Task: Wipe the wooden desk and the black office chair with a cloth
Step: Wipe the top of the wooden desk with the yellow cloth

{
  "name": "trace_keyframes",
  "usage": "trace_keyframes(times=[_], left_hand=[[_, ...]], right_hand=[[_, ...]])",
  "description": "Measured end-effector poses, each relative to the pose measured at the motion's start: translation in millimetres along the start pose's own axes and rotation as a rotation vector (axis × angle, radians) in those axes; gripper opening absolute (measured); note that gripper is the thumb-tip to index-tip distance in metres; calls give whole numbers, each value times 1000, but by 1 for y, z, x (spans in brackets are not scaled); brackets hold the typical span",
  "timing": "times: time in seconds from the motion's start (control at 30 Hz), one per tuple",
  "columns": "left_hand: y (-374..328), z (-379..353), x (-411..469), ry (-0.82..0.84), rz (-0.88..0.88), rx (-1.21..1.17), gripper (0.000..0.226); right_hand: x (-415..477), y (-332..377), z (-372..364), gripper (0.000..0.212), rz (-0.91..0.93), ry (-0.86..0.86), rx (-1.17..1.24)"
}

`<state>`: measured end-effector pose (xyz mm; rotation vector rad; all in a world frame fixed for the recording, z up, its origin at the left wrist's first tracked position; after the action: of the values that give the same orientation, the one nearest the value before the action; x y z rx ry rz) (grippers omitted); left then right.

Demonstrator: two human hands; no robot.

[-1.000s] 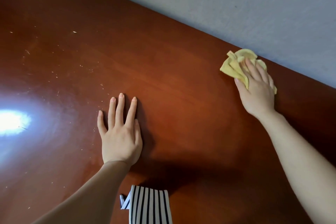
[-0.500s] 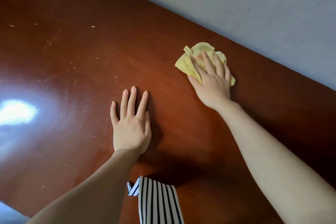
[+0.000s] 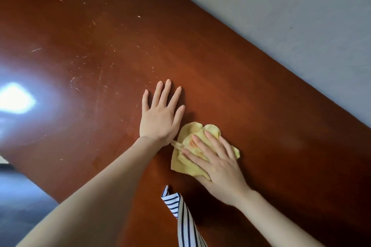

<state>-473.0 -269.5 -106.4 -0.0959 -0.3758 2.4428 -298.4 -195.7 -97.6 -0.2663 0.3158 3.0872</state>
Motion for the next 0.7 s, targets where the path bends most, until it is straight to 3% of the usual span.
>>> trace_keyframes(times=[0.2,0.37,0.57,0.7], left_hand=[[3,9,4,113,-5,-152,55],[16,36,3,159,-98,-335,51],[44,55,-22,157,-154,-284,48],[62,64,-38,135,-120,-312,49]], right_hand=[[2,-16,13,61,167,83,18],[56,-56,33,69,-87,63,46],[156,-75,55,56,-284,-23,16],[221,-67,59,56,-398,16,-10]])
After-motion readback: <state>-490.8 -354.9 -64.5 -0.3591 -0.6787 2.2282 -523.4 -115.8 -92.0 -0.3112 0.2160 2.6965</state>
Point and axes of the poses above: each hand's wrist, its own x-axis towards the middle knuckle, its own z-axis out of the back of the hand, y = z × x, the point moved 5 cm from there along x, towards the middle knuckle, and after that the axes turned 7 degrees about -y, right-handed, at the moved point
